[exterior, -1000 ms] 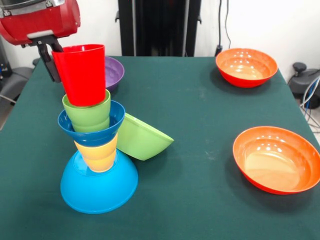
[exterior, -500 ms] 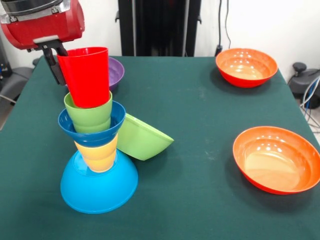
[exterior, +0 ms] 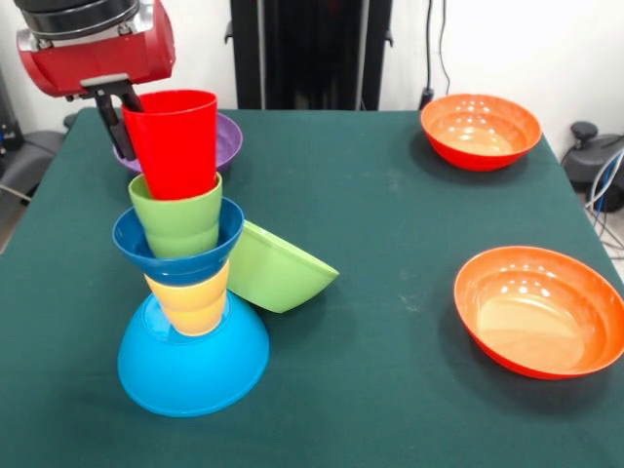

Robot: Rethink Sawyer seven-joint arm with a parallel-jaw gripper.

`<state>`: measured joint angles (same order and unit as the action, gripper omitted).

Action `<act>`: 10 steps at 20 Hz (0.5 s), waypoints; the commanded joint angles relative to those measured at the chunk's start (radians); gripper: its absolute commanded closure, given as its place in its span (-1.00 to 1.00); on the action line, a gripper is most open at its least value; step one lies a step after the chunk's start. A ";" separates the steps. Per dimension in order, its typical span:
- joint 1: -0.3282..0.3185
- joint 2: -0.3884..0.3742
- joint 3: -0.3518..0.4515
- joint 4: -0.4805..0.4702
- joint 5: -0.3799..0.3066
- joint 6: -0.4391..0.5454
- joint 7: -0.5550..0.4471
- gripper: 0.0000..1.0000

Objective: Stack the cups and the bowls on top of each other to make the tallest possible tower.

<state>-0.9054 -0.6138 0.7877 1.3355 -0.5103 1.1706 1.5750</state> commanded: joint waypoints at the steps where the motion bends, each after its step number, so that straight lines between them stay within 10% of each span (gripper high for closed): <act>1: 0.058 0.022 -0.042 0.003 -0.111 0.150 -0.328 1.00; 10: 0.050 0.021 -0.026 0.005 -0.141 0.102 -0.291 1.00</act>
<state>-0.9000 -0.6133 0.7879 1.3353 -0.5572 1.2297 1.5750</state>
